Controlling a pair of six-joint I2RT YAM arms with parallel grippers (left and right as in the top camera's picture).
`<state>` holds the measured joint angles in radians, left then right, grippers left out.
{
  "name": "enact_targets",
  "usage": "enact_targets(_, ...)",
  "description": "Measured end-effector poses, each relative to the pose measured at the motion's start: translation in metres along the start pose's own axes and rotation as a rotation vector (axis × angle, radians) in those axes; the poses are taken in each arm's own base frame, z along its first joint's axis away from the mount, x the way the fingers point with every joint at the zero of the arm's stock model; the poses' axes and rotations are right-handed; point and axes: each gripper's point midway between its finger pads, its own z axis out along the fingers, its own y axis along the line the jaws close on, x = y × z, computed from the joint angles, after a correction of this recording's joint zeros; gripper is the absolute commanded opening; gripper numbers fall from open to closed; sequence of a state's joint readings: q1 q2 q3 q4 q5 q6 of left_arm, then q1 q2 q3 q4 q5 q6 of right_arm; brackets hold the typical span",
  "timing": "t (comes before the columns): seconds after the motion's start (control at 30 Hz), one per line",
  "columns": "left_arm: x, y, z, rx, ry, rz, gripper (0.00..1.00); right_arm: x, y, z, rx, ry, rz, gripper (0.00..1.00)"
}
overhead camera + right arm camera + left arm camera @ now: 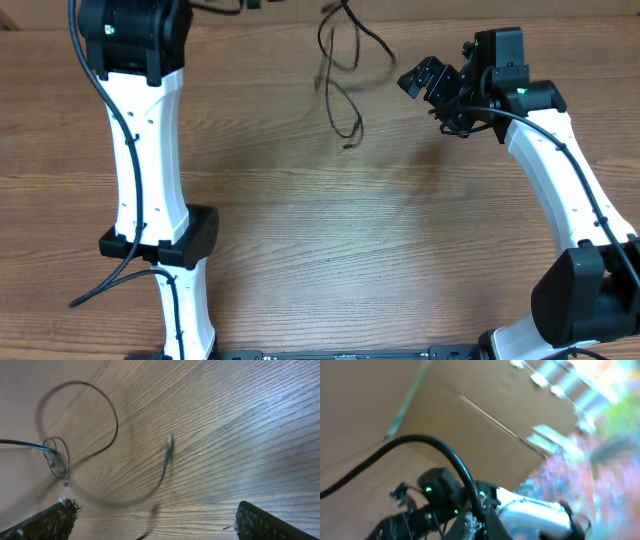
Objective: Untangle cables
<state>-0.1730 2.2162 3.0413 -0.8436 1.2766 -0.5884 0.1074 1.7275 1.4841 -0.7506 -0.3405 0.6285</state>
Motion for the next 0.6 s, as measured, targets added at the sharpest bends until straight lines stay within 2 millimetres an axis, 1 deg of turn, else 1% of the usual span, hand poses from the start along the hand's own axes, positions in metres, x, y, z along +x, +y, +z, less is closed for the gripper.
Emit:
enact_targets(0.1, -0.013, 0.011, 0.000, -0.064, -0.067, -0.118, 0.04, 0.001, -0.001, 0.000, 0.006, 0.006, 0.004, 1.00)
enact_targets(0.13, -0.024, 0.010, -0.002, -0.066, -0.107, -0.139, 0.04, 0.003, -0.002, 0.000, 0.009, 0.011, 0.005, 1.00)
enact_targets(0.2, -0.040, -0.002, -0.004, -0.036, -0.156, -0.155, 0.04, 0.004, -0.003, 0.000, 0.013, 0.015, 0.008, 1.00)
enact_targets(0.27, -0.048, -0.008, -0.007, -0.021, -0.181, -0.161, 0.04, 0.004, -0.003, 0.000, 0.013, 0.014, 0.007, 1.00)
enact_targets(0.33, -0.048, -0.008, -0.007, -0.026, -0.182, -0.149, 0.04, 0.004, -0.003, 0.000, 0.013, 0.015, 0.008, 1.00)
enact_targets(0.4, -0.042, -0.001, -0.005, -0.047, -0.169, -0.159, 0.04, 0.004, -0.003, 0.000, 0.013, 0.015, 0.007, 1.00)
enact_targets(0.5, -0.029, 0.018, -0.003, -0.118, -0.149, -0.193, 0.04, 0.004, -0.003, 0.000, 0.013, 0.014, 0.008, 1.00)
enact_targets(0.53, -0.028, 0.026, -0.004, -0.150, -0.158, -0.198, 0.04, 0.004, -0.003, 0.000, 0.013, 0.015, 0.008, 1.00)
enact_targets(0.6, -0.032, 0.032, -0.007, -0.183, -0.184, -0.168, 0.04, 0.004, -0.004, 0.000, 0.014, 0.015, 0.008, 1.00)
